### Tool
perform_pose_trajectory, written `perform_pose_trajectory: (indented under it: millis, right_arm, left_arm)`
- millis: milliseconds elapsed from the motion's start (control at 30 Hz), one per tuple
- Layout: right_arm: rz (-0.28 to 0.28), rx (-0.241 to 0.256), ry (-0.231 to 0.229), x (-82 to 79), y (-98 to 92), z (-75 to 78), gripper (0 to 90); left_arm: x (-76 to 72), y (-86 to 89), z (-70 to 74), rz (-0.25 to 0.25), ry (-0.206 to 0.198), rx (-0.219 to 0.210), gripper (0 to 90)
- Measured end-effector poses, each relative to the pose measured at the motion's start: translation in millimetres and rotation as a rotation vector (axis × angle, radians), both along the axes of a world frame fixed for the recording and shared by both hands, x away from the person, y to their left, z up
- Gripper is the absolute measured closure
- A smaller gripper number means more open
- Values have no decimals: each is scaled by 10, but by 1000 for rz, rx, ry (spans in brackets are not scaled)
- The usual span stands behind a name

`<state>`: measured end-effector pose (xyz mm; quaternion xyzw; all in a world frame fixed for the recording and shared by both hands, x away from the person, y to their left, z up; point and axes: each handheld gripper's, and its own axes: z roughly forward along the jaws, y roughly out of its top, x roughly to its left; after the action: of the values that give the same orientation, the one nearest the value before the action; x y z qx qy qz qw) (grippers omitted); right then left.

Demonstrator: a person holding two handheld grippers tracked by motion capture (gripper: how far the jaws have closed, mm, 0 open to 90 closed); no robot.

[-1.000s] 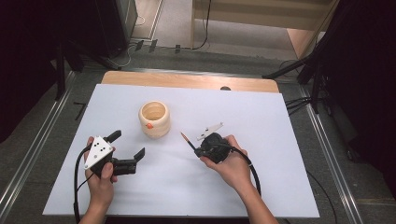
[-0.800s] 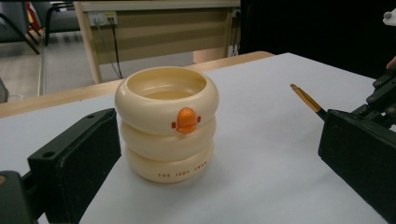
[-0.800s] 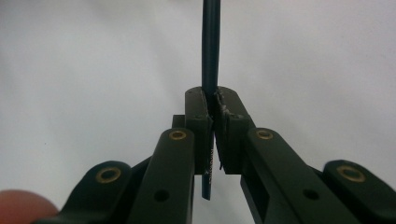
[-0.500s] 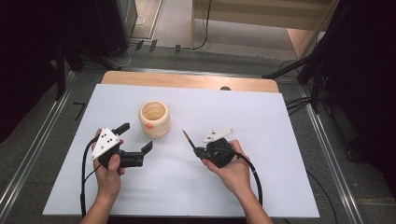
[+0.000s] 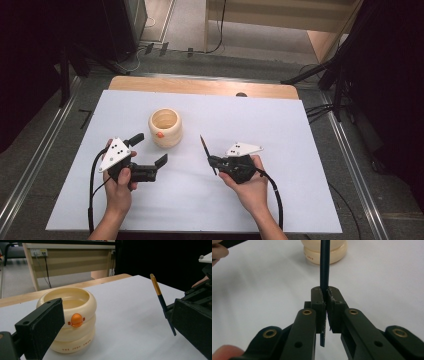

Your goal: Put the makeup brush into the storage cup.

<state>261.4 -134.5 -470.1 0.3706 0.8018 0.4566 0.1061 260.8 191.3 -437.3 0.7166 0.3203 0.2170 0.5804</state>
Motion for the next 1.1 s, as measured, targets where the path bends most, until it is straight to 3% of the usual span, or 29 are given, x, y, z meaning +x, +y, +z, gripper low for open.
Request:
perform_pose_trajectory:
  millis: [533, 733, 1100]
  right_arm:
    - [-22, 89, -75, -57, 76, -66, 857]
    - [-13, 118, -87, -78, 95, -53, 857]
    - [29, 136, -109, -120, 201, -61, 857]
  left_arm:
    - [-14, -106, -38, -59, 32, -1, 72]
    - [-31, -160, -32, -87, 36, -19, 109]
    - [-32, -256, -14, -115, 84, -43, 209]
